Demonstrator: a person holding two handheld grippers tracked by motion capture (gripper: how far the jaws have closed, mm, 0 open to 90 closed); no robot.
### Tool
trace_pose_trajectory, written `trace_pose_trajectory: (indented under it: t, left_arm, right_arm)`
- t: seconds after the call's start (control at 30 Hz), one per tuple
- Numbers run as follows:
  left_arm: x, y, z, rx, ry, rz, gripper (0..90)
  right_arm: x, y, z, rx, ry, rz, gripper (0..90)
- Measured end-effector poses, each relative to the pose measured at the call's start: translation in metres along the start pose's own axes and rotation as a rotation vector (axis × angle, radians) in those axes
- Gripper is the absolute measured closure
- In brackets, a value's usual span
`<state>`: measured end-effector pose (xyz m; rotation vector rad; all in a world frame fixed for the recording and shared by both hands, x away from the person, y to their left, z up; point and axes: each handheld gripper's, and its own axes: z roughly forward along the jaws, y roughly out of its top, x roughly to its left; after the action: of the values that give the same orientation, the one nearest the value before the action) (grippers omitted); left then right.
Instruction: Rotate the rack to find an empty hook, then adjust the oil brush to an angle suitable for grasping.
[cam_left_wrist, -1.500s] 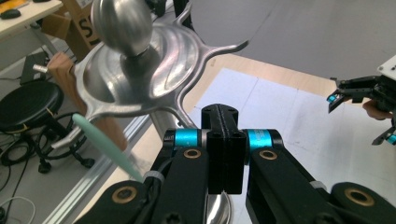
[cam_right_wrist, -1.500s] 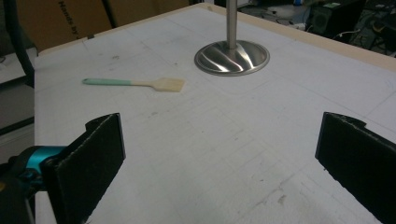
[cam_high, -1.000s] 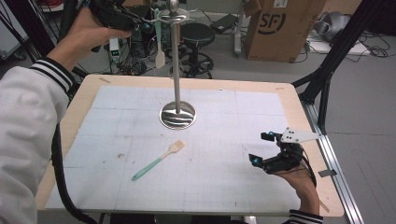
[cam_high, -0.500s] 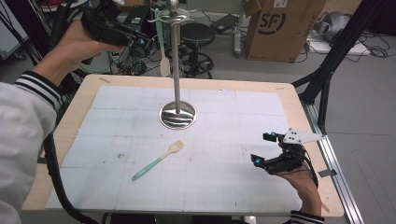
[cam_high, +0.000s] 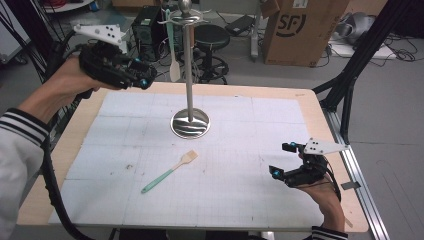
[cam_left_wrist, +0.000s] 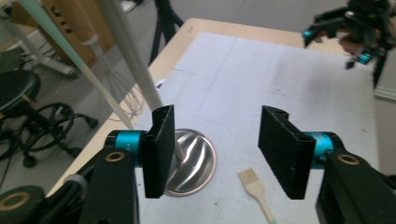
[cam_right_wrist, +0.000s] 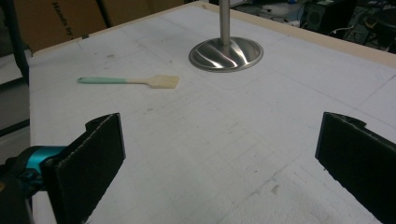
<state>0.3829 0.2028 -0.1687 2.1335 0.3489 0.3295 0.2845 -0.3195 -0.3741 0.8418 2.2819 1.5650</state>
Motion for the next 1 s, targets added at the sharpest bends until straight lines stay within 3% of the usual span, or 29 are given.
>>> trace_pose_trajectory:
  t: [0.17, 0.27, 0.33, 0.43, 0.77, 1.0]
  left_arm:
    - [-0.012, -0.020, -0.001, 0.012, -0.028, -0.009, 25.5]
    - [-0.018, -0.028, -0.002, 0.003, -0.026, -0.021, 10.7]
    - [-0.022, -0.033, -0.003, -0.006, -0.017, -0.004, 1.7]
    - [-0.025, -0.039, -0.004, 0.002, -0.042, -0.008, 1.6]
    - [-0.036, -0.049, -0.002, 0.029, -0.054, -0.002, 1.6]
    - [-0.043, -0.055, 0.006, 0.078, -0.068, 0.006, 1.7]
  right_arm:
    - [0.000, -0.001, 0.000, 0.006, -0.007, -0.004, 0.1]
    - [0.000, 0.000, 0.001, 0.008, -0.006, -0.004, 0.1]
    - [0.000, 0.000, 0.001, 0.008, -0.007, -0.006, 0.1]
    - [0.000, 0.000, 0.001, 0.009, -0.006, -0.006, 0.1]
    - [0.000, 0.000, 0.000, 0.004, -0.005, -0.007, 0.1]
    - [0.000, 0.001, -0.002, -0.002, -0.007, -0.006, 0.1]
